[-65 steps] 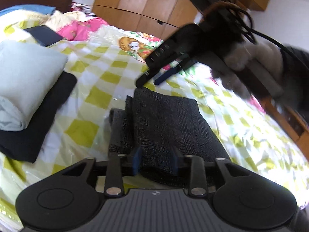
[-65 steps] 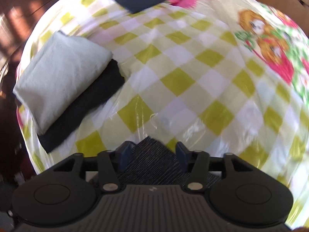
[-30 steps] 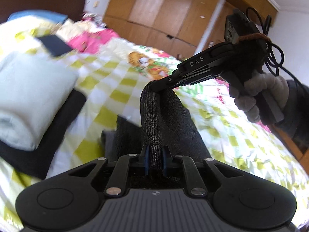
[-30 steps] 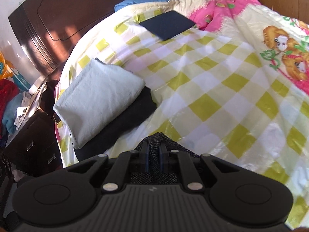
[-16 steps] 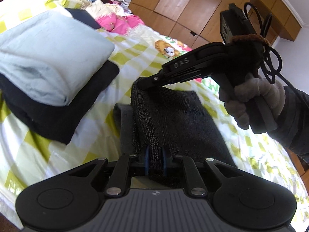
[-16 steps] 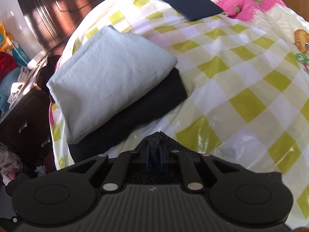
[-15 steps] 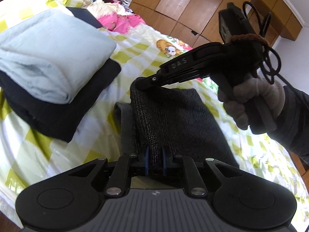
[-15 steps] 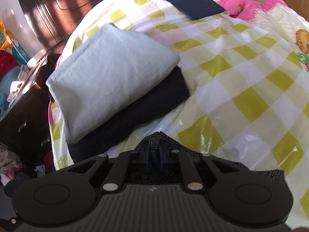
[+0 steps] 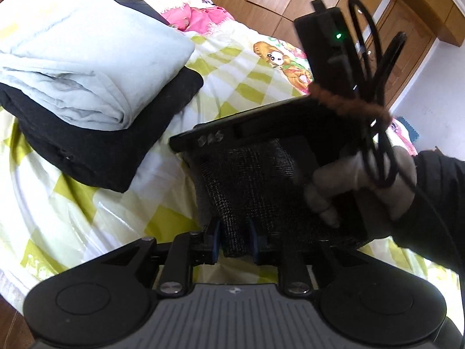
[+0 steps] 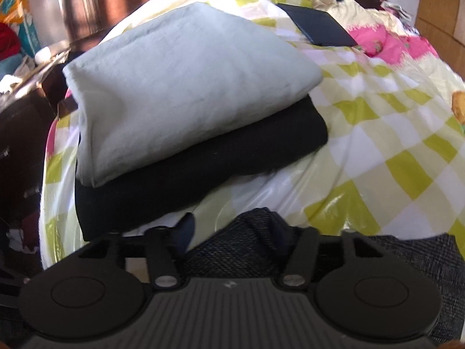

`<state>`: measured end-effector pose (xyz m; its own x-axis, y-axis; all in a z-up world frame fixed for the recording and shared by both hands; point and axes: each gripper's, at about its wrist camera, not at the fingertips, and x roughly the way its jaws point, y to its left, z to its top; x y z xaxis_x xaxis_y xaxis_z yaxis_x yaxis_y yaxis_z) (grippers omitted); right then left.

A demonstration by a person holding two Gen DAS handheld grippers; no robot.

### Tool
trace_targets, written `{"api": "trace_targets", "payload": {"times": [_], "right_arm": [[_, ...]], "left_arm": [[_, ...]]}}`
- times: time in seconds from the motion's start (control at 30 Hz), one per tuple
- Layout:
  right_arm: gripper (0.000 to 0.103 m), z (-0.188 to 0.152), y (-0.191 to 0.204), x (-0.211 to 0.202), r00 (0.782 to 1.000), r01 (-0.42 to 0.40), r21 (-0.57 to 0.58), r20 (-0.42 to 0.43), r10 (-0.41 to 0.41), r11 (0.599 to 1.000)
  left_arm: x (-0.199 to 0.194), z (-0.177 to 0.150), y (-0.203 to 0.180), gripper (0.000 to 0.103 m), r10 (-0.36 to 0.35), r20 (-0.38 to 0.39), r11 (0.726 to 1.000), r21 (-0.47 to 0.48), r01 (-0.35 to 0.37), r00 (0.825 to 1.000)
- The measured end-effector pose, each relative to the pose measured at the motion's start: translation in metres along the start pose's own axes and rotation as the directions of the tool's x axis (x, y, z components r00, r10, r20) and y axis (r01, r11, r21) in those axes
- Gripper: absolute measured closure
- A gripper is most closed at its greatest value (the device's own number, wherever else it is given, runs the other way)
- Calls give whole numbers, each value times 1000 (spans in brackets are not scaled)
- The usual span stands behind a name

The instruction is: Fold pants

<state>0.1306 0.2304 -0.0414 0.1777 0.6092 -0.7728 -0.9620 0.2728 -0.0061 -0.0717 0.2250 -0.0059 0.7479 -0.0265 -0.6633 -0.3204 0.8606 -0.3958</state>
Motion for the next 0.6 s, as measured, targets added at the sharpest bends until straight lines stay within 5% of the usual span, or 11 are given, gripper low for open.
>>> {"api": "trace_targets", "payload": {"times": [0.13, 0.3, 0.43, 0.6], "right_arm": [[39, 9, -15, -39, 990, -39, 149, 137, 18, 988], [40, 12, -54, -118, 935, -115, 320, 353, -6, 940], [39, 4, -71, -137, 942, -88, 357, 332, -38, 930], [41, 6, -64, -99, 967, -120, 363, 254, 25, 924]], "left_arm": [[-19, -1, 1, 62, -19, 21, 1000, -18, 19, 1000], [-47, 9, -10, 63, 7, 107, 999, 40, -11, 994], [-40, 27, -18, 62, 22, 174, 997, 73, -35, 984], [-3, 20, -22, 63, 48, 112, 997, 56, -55, 993]]}}
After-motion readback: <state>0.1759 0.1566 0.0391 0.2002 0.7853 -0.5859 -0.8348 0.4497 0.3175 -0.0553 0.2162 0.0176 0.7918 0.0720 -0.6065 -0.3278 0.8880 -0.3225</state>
